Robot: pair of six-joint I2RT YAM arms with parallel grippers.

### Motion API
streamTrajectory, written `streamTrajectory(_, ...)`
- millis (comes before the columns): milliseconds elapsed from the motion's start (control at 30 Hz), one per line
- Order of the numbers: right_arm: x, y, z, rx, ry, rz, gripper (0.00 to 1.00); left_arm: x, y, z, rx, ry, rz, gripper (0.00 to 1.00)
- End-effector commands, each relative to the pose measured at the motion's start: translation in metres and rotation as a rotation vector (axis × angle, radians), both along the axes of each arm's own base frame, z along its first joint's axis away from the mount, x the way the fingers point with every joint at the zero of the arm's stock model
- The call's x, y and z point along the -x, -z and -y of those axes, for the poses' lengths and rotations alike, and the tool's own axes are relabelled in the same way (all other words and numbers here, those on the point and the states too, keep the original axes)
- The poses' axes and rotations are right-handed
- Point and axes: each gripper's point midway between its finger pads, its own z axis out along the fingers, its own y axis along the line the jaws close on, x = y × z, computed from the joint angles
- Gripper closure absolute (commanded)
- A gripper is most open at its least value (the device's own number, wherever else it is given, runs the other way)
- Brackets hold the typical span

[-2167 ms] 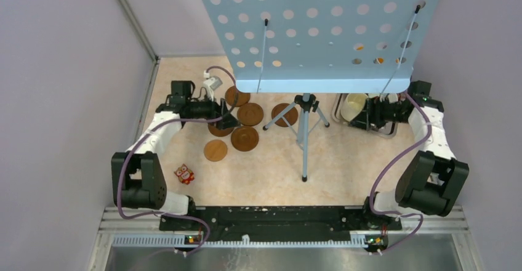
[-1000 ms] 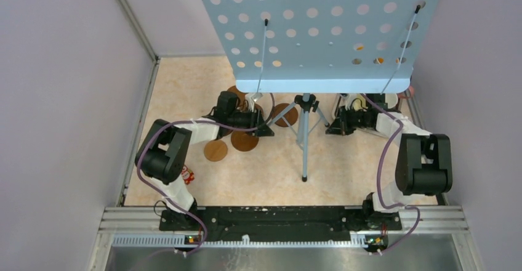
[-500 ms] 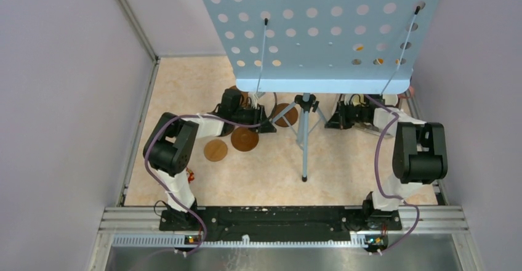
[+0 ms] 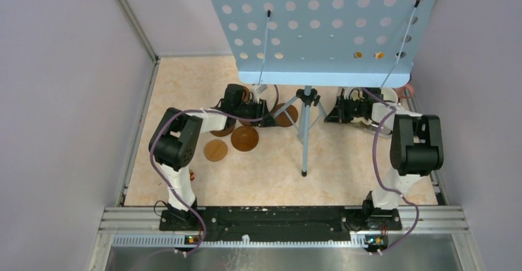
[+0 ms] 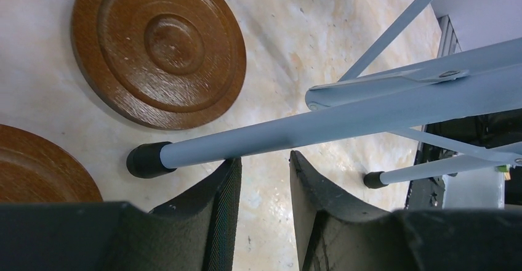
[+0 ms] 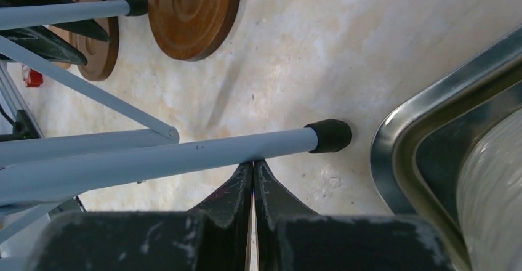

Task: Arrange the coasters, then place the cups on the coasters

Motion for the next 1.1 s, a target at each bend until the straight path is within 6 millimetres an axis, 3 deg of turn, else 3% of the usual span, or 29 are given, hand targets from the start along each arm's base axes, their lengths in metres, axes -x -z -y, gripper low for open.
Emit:
streamTrajectory(0,-0.045,-0.033,-0.005,-0.006,0.007,0.161,1.0,-0.035,-0.021,0.001,0.029,-0.056,0.111,0.59)
streamTrajectory(267,-0.06,-0.039,-0.003,-0.012,0.055,0.178,1.0,-0.051,-0.025,-0.015,0.039,-0.2,0.124,0.45)
streamTrajectory(433,-0.06,-0.036,-0.019,-0.018,0.04,0.184,1.0,-0.063,-0.032,-0.018,0.048,-0.263,0.156,0.44)
streamTrajectory(600,-0.054,-0.038,-0.02,-0.018,0.041,0.178,1.0,-0.053,-0.032,-0.018,0.068,-0.252,0.152,0.48)
streamTrajectory(867,-0.03,-0.039,-0.031,-0.054,0.047,0.16,1.0,-0.026,-0.039,-0.012,0.121,-0.248,0.101,0.63)
streamTrajectory(1067,-0.041,-0.047,-0.029,-0.084,0.155,0.206,1.0,-0.024,-0.047,-0.004,0.14,-0.302,0.099,0.65)
